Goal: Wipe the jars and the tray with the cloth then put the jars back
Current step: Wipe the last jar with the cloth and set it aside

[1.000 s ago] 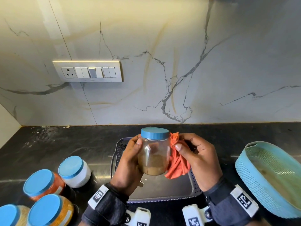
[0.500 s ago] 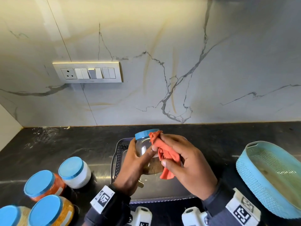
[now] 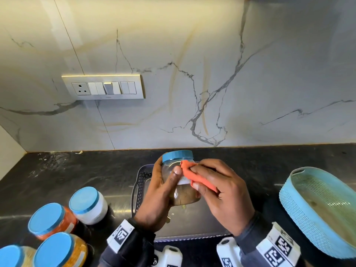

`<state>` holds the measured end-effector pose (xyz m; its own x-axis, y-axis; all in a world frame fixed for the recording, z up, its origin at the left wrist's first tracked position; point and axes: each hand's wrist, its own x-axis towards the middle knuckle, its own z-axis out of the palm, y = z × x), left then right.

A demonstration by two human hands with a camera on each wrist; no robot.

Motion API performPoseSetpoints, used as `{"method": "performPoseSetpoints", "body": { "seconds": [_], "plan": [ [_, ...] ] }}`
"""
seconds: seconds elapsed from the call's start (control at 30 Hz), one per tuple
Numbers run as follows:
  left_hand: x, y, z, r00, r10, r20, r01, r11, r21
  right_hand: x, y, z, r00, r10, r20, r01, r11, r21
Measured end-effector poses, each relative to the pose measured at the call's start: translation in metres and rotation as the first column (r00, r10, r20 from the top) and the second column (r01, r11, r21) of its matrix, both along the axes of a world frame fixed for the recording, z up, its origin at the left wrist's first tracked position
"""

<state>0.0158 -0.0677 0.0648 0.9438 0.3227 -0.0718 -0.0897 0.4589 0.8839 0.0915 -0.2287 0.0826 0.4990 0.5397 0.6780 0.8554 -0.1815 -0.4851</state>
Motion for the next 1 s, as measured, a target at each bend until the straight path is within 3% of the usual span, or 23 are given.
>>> {"method": "performPoseSetpoints", "body": {
  "seconds": [0.2,0.37,0.6,0.8,1.0],
  "plan": [
    [0.003,0.005,0.001,1.0,0.026,-0.003,-0.026,1.0,-0.009,-0.01,-0.007,-0.005,0.993,0.107,0.049,-0.103,0.992,-0.078],
    [0.005,-0.001,0.001,0.999,-0.003,0.042,0.001,1.0,0.031,0.02,0.008,0.014,0.999,0.016,-0.047,-0.011,0.995,0.096],
    [0.013,0.011,0.003,0.997,0.062,0.055,-0.061,0.998,-0.032,-0.008,0.0,0.001,0.991,0.09,0.103,-0.085,0.995,-0.052],
    [0.014,0.001,0.004,0.995,0.048,0.087,-0.048,0.999,0.001,0.026,0.016,0.014,0.992,0.013,-0.125,-0.002,0.996,0.087],
    [0.02,0.014,0.01,0.99,0.091,0.11,-0.083,0.993,-0.08,-0.009,-0.001,0.001,0.997,0.076,0.021,-0.076,0.997,-0.021]
  ]
}}
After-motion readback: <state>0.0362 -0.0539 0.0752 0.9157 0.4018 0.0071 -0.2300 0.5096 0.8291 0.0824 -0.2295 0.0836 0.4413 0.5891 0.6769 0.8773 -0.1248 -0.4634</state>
